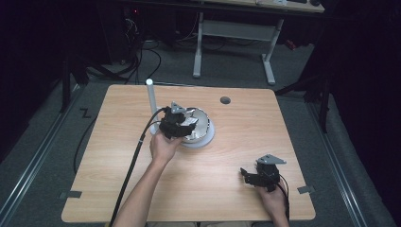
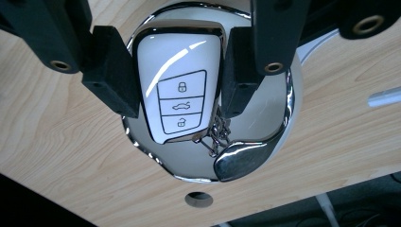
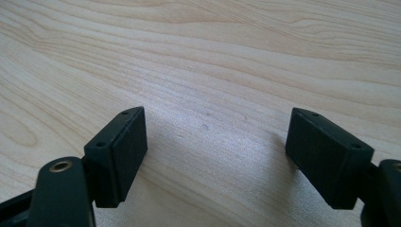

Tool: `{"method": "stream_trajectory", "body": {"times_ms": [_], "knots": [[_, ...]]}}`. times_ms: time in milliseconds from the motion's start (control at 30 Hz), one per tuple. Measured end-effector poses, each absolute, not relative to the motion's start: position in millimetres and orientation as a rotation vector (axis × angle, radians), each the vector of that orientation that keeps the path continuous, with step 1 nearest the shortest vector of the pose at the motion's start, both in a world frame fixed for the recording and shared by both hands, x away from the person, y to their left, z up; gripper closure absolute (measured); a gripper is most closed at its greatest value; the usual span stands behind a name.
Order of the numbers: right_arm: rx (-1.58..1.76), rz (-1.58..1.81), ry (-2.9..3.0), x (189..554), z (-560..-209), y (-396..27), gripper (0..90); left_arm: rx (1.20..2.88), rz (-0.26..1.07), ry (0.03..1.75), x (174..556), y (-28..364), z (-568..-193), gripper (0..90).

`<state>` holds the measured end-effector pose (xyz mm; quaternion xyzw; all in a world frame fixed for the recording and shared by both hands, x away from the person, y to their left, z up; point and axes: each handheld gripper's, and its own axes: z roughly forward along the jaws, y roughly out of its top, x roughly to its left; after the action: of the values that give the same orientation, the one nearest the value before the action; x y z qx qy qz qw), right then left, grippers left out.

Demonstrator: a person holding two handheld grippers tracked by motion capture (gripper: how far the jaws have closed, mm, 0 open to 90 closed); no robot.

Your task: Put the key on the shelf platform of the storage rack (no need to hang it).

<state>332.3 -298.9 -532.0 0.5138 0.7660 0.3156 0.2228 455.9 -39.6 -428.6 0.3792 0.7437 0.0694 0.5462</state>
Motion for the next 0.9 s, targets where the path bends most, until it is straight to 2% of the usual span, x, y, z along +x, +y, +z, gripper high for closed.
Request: {"method": "stream_trajectory", "body": {"times_ms": [900], "knots": [[1.418,0.872,2.116,332.3,-532.0,-299.0,21.9,0.901,0.224,1.812,473.3,-37.1,-444.3,49.0]]}}
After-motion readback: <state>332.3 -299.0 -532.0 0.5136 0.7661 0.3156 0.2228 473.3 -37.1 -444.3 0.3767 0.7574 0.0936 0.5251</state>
